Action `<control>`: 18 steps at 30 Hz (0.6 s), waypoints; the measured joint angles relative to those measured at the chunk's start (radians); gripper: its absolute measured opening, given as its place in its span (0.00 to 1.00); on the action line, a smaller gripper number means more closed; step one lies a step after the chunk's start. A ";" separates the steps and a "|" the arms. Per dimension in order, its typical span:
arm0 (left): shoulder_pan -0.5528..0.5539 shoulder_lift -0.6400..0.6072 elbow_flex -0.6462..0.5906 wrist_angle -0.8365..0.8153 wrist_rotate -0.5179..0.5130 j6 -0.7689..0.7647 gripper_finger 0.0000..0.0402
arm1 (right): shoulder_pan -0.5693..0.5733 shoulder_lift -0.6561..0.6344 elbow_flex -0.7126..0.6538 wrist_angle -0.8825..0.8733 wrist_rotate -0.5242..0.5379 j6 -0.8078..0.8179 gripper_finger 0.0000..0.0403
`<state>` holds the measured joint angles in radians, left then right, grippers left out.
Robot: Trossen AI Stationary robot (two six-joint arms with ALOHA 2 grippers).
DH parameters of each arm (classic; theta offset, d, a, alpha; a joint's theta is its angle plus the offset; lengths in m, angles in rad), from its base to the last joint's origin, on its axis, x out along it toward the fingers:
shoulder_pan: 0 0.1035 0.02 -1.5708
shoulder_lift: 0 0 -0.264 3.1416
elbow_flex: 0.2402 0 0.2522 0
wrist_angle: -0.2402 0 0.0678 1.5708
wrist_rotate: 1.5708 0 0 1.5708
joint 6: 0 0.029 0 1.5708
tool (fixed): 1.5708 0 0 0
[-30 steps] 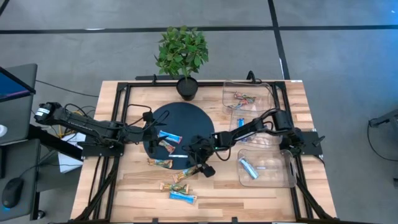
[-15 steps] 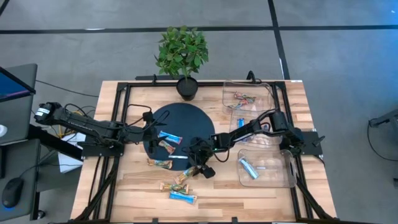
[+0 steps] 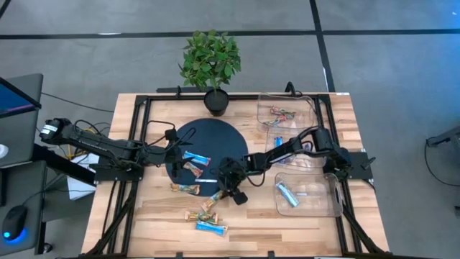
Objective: Pick and place Granola Bars by type
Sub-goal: Put the yellow granola bar into the bottom transparent bin
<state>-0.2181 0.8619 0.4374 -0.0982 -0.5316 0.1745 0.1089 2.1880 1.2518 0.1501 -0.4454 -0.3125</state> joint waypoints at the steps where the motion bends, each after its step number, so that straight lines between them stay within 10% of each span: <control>1: 0.000 0.000 0.000 0.000 0.000 0.000 0.60 | 0.000 0.000 0.000 -0.003 -0.001 0.000 0.31; 18: 0.000 0.000 0.000 -0.001 0.002 0.000 0.60 | -0.006 -0.098 -0.003 -0.080 0.006 -0.026 0.22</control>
<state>-0.2182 0.8623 0.4374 -0.0988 -0.5297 0.1745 0.1028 2.0903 1.2491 0.0703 -0.4389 -0.3383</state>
